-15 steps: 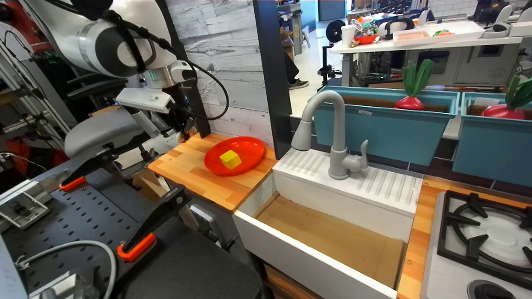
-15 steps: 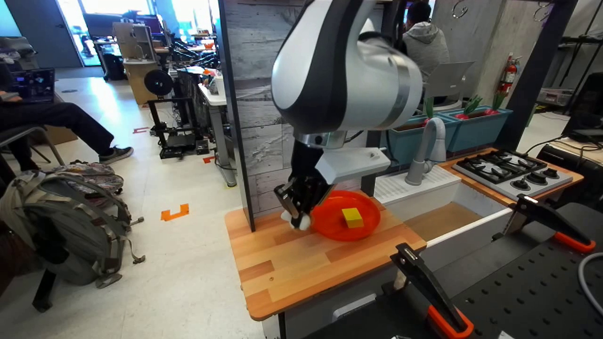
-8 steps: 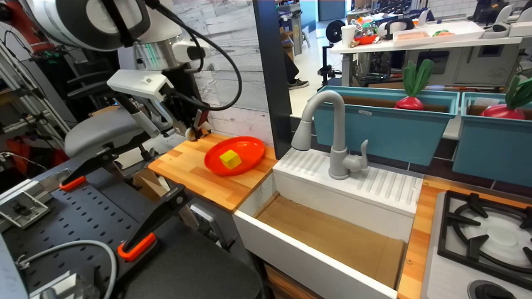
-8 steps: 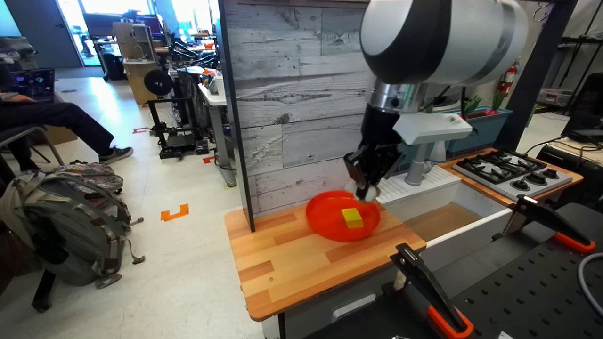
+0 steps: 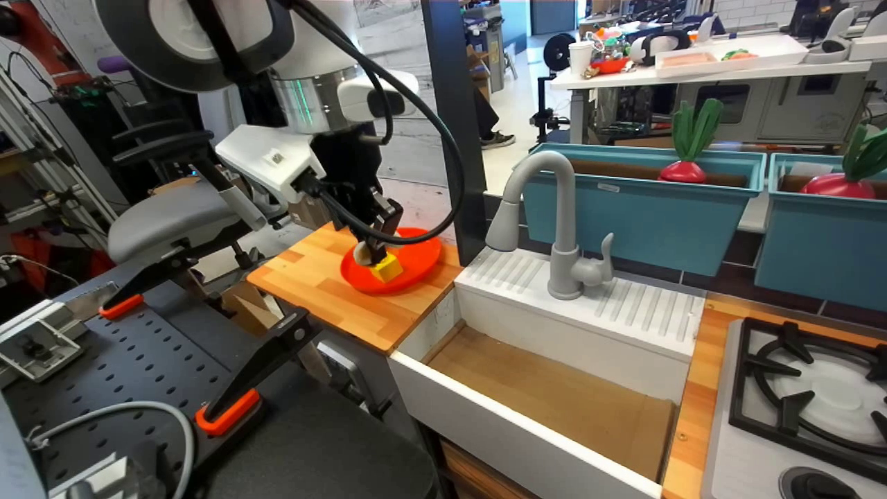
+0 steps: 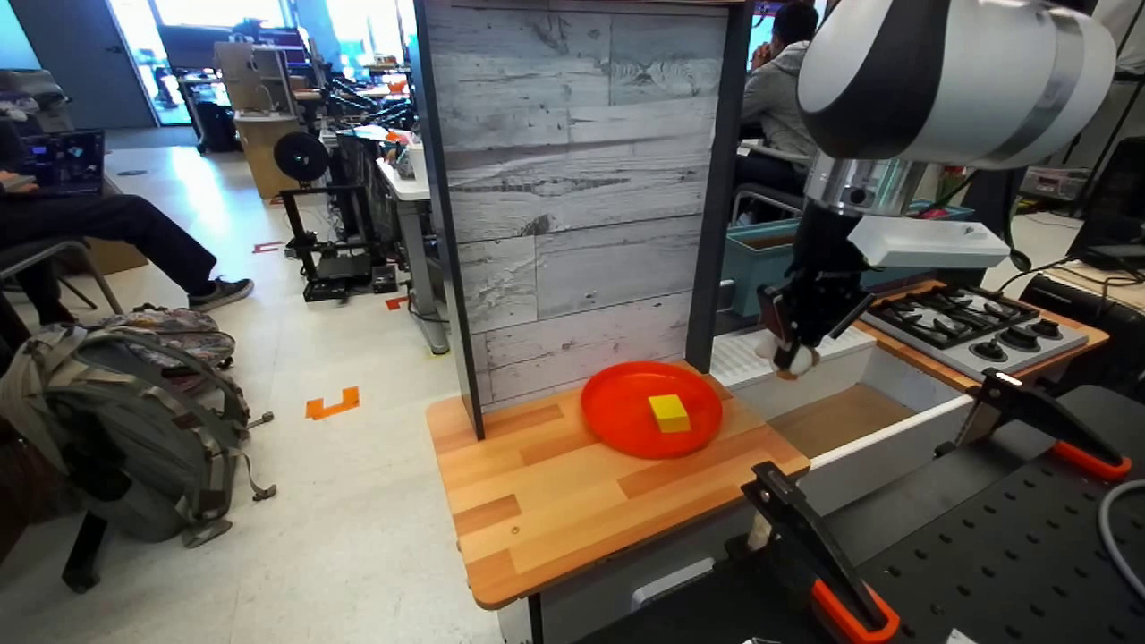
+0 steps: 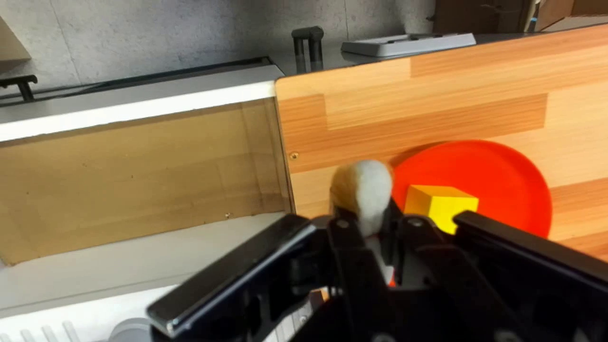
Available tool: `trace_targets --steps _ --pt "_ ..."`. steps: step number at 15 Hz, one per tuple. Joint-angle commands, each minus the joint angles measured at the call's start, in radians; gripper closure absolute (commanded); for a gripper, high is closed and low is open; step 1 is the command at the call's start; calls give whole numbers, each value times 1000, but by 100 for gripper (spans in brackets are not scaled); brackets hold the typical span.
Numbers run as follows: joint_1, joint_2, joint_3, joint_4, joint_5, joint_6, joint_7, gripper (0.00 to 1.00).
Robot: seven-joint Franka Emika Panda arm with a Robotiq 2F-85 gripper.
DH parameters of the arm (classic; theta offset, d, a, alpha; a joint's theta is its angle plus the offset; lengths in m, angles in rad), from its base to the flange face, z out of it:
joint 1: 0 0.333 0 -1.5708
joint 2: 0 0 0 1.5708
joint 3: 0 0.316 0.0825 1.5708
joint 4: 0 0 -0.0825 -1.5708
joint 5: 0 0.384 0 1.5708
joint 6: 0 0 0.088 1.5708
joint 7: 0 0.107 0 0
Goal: Move the white object to the right
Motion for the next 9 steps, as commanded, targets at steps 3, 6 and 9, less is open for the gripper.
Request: trace_targets --steps 3,6,9 --pt "57 126 -70 87 -13 -45 46 96" --pt "78 194 -95 141 -16 -69 71 96" --pt "98 251 -111 200 -21 -110 87 96"
